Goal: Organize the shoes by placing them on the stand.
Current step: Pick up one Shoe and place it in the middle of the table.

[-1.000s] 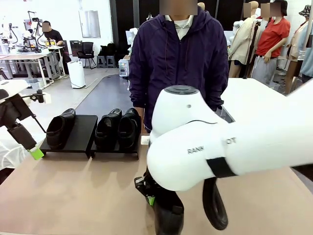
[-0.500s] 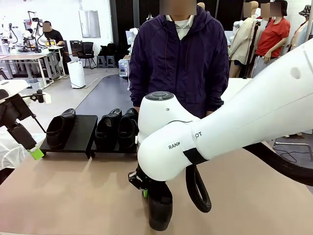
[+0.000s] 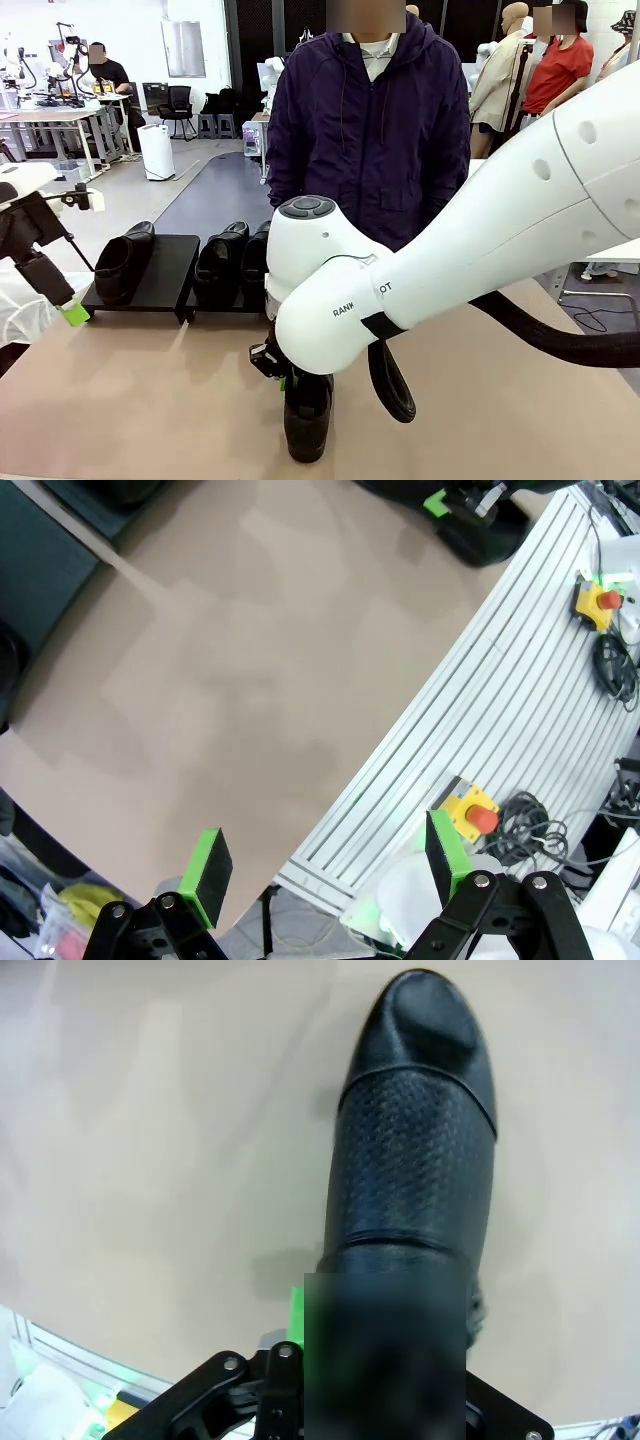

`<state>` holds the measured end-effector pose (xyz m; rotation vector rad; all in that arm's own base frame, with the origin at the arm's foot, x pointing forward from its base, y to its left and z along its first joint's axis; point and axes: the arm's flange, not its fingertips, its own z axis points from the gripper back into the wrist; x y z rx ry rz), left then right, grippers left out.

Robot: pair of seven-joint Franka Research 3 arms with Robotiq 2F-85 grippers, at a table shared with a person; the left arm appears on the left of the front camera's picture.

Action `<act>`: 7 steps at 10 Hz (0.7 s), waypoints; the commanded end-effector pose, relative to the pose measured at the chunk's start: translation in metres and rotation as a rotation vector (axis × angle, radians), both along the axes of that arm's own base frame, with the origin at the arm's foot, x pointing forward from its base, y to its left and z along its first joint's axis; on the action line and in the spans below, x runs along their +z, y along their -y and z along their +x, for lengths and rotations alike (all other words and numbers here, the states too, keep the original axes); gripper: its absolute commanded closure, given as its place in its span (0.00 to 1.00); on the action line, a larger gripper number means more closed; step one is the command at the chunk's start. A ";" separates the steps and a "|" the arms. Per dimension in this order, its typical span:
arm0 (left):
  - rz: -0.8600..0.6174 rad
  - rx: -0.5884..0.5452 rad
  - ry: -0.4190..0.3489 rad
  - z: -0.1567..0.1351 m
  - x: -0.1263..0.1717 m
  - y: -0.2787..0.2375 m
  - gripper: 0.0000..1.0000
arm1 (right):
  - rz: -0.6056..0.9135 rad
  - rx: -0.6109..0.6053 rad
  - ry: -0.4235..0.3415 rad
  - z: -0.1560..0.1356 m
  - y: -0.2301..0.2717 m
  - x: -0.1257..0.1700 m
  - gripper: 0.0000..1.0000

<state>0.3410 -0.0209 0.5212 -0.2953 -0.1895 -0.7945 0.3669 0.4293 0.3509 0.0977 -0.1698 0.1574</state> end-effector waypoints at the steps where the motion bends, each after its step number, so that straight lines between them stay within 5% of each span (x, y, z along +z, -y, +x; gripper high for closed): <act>1: 0.002 -0.017 -0.001 -0.001 0.001 -0.004 0.00 | 0.031 -0.005 0.004 0.001 -0.008 0.002 0.00; 4: 0.002 -0.017 -0.001 -0.001 0.001 -0.004 0.00 | 0.064 0.016 -0.053 -0.008 0.004 0.016 0.00; 7: 0.002 -0.017 -0.001 -0.001 0.001 -0.004 0.00 | 0.222 0.104 -0.128 -0.047 0.079 0.105 0.00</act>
